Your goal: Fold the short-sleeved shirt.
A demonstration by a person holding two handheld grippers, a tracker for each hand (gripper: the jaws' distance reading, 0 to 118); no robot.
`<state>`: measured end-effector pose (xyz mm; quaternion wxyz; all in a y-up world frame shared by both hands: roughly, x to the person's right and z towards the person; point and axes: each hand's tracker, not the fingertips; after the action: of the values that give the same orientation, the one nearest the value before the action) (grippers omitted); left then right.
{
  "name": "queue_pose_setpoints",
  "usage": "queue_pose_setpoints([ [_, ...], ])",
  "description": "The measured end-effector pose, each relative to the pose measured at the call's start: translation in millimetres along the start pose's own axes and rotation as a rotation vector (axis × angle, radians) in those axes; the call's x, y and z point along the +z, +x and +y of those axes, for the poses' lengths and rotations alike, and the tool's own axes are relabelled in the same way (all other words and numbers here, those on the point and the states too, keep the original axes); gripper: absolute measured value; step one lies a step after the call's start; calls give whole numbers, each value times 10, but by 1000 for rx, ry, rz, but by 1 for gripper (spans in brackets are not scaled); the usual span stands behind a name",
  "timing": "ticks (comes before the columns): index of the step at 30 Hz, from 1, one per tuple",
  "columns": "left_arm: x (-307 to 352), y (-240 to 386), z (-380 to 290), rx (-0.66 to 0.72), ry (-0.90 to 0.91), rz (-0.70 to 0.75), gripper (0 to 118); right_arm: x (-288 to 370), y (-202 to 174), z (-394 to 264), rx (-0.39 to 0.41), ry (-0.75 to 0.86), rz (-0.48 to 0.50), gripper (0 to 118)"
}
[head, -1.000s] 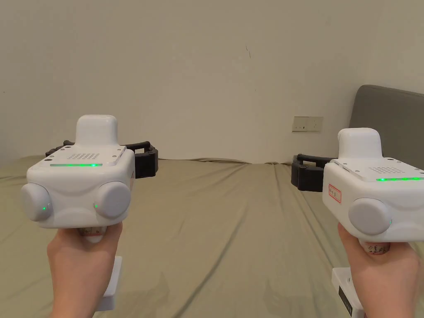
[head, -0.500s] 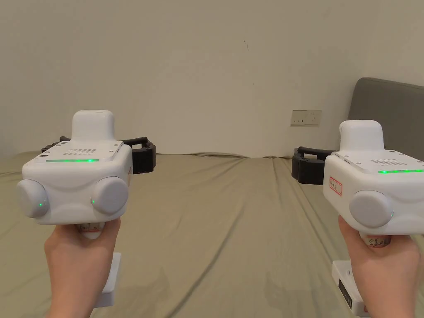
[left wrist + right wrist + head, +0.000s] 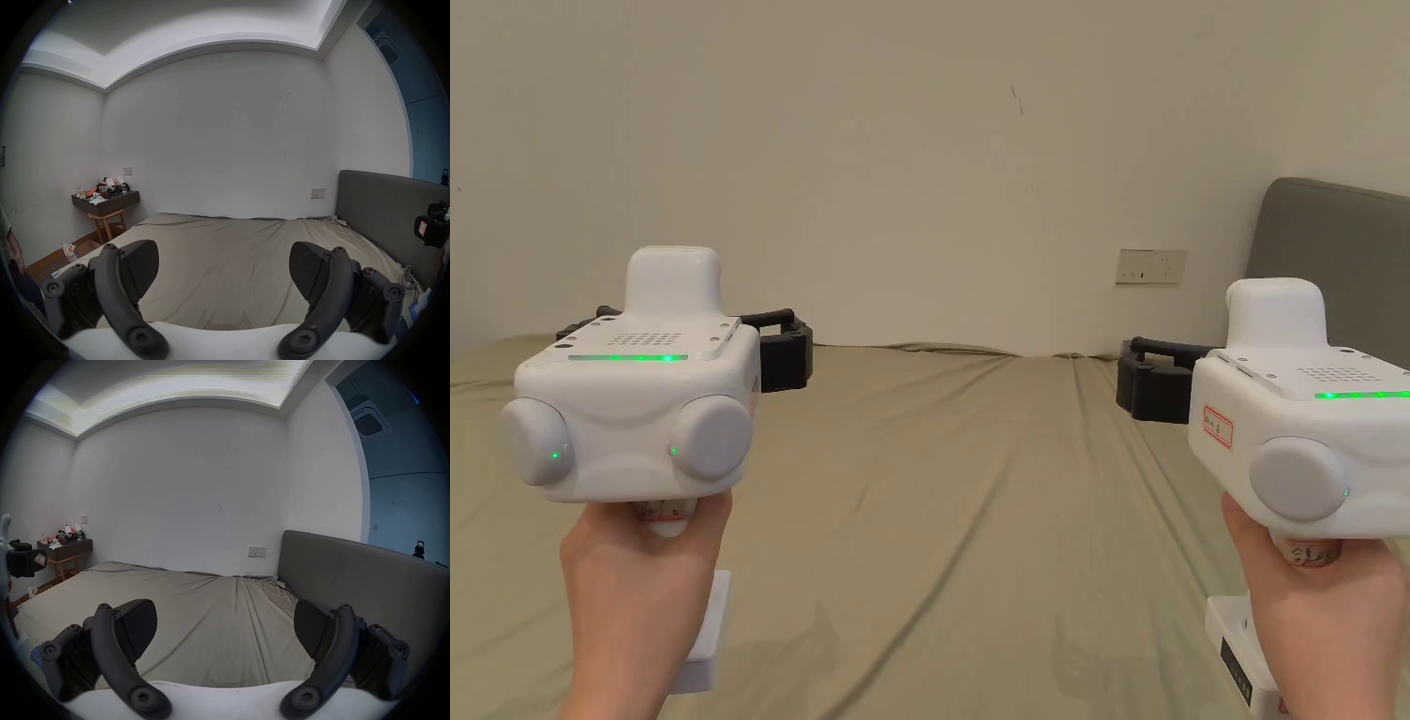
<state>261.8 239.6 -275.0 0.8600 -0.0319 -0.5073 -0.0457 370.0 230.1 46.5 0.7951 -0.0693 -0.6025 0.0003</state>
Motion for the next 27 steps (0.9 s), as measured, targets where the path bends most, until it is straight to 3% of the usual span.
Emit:
queue_pose_setpoints([
  [23, 28, -45, 6, 11, 9, 5, 115, 16, -30, 20, 0, 8, 8, 117],
  [27, 15, -51, 7, 12, 5, 11, 115, 19, -79, 34, 61, -1, -55, 118],
])
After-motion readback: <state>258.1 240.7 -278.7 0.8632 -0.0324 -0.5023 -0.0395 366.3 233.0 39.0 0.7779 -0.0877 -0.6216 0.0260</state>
